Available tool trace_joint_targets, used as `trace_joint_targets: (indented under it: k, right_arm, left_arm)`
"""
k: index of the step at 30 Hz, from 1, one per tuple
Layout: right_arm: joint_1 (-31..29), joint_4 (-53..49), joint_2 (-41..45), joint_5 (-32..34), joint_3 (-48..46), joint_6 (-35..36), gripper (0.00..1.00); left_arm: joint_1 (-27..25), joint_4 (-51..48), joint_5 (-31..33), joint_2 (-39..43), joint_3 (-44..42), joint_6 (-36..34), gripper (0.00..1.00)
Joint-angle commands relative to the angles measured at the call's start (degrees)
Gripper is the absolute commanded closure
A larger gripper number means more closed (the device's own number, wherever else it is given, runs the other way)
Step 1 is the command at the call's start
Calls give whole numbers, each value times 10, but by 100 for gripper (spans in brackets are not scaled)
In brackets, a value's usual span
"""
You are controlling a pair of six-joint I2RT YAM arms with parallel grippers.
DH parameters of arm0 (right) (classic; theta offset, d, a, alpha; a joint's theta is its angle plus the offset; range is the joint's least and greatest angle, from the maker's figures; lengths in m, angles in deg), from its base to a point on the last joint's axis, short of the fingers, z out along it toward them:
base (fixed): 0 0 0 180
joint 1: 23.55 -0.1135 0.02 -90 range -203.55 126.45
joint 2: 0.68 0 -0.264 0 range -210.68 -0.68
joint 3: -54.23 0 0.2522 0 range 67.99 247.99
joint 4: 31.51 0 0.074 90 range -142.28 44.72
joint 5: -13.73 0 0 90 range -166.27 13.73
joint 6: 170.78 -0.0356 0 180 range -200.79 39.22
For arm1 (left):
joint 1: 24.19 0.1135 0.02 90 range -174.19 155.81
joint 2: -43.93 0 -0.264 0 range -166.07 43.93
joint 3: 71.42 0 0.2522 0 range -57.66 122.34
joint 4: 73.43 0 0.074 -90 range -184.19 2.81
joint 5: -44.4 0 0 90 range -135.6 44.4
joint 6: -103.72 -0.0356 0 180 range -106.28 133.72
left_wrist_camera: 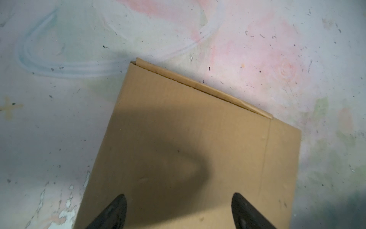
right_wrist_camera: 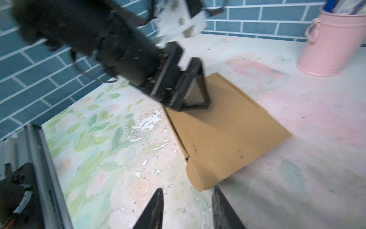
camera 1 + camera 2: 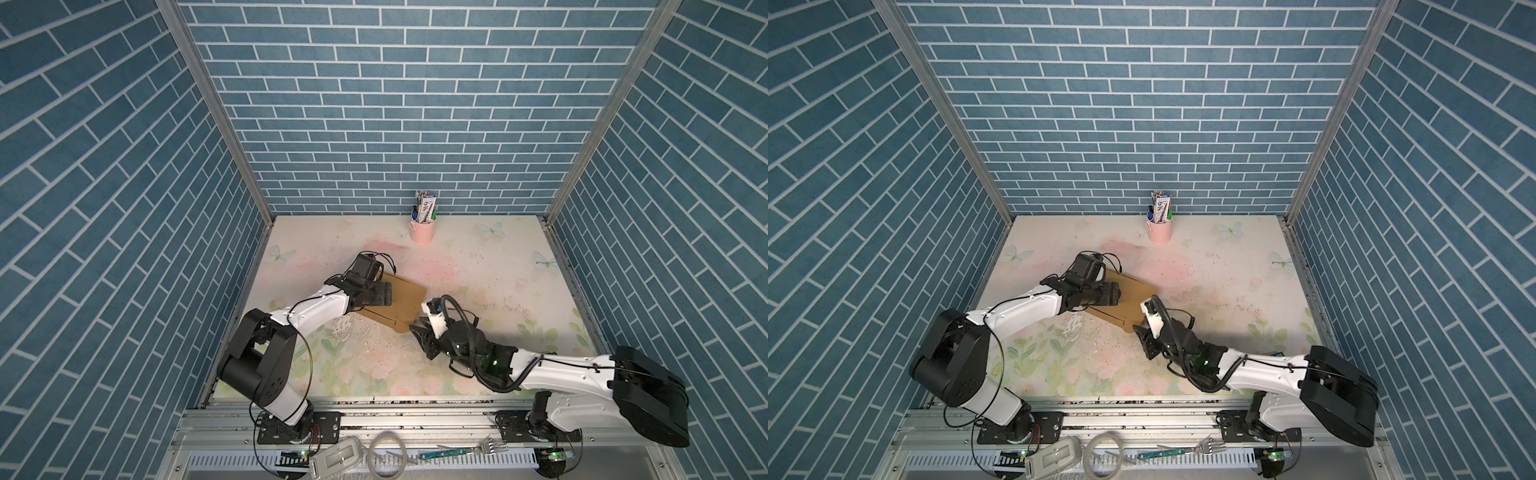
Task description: Fold the paper box
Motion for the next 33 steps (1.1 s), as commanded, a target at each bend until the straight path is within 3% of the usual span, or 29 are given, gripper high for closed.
trace_joint_targets:
  k: [1,6,12,16,20,26,33]
  right_arm:
    - [71,-145,14,-52,53,-28,58]
    - [153,-195,-71,-112,143,-2,58]
    - [202,-234,-199,-155,265,18,58]
    - [221,-226,-232,-186,299,18,58]
    - [229,-237,-260,-188,334,31,58]
    - [243,-294,-316,-192,406,67,58]
    - [248,-366,-379,-193,498,105,58]
  left_arm:
    - [-2,-55,5,67,8,17,15]
    - [8,-98,28,168,-52,40,16]
    - [1,-143,9,255,-139,70,21]
    - [-7,-170,17,292,-198,84,22]
    - [-6,-151,25,251,-213,83,22]
    - [0,-92,20,95,-139,60,22]
    - [63,-77,-5,1,-67,22,22]
